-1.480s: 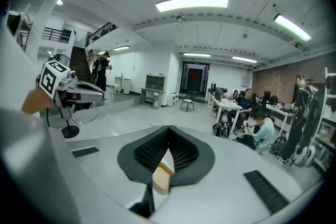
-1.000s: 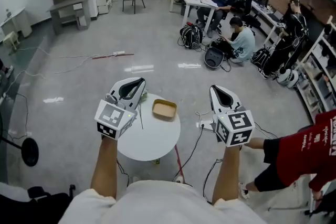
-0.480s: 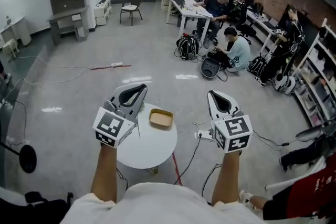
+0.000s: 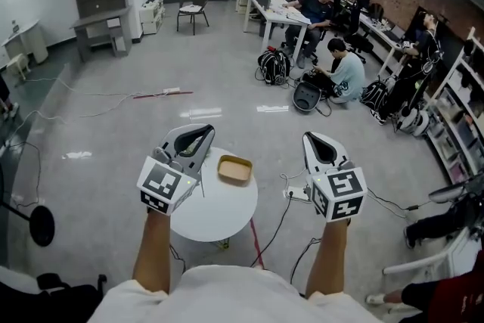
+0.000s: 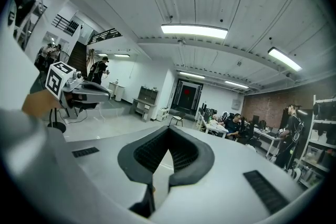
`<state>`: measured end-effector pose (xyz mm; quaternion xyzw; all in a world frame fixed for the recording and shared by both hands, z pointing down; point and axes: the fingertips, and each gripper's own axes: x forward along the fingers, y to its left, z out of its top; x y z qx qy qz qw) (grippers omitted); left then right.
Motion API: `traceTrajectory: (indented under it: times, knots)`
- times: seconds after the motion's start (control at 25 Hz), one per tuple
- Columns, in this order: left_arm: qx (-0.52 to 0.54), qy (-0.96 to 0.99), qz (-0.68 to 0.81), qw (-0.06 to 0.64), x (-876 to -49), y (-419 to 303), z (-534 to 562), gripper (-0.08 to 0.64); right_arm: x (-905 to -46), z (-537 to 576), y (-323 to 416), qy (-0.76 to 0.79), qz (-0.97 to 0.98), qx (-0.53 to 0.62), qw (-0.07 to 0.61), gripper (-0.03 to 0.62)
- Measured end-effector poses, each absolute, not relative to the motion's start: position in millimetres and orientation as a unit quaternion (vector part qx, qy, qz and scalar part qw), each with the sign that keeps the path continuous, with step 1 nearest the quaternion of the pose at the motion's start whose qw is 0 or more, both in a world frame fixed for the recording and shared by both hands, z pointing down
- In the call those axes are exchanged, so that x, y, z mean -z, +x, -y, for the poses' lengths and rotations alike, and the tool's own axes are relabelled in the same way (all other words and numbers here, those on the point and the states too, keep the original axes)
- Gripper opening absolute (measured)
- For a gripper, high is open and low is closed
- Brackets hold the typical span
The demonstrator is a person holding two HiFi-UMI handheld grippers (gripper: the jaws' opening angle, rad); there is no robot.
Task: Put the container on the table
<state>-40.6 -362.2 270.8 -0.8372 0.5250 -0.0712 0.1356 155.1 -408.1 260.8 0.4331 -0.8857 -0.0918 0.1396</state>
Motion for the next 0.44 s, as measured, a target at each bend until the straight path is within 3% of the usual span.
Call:
traceTrajectory:
  times: [0.44]
  knots:
    - [0.076, -0.842, -0.520, 0.124, -278.2, -43.1, 362.7, 0.019, -268.4, 408.3, 152.2, 0.432, 0.886, 0.082, 0.146, 0.012]
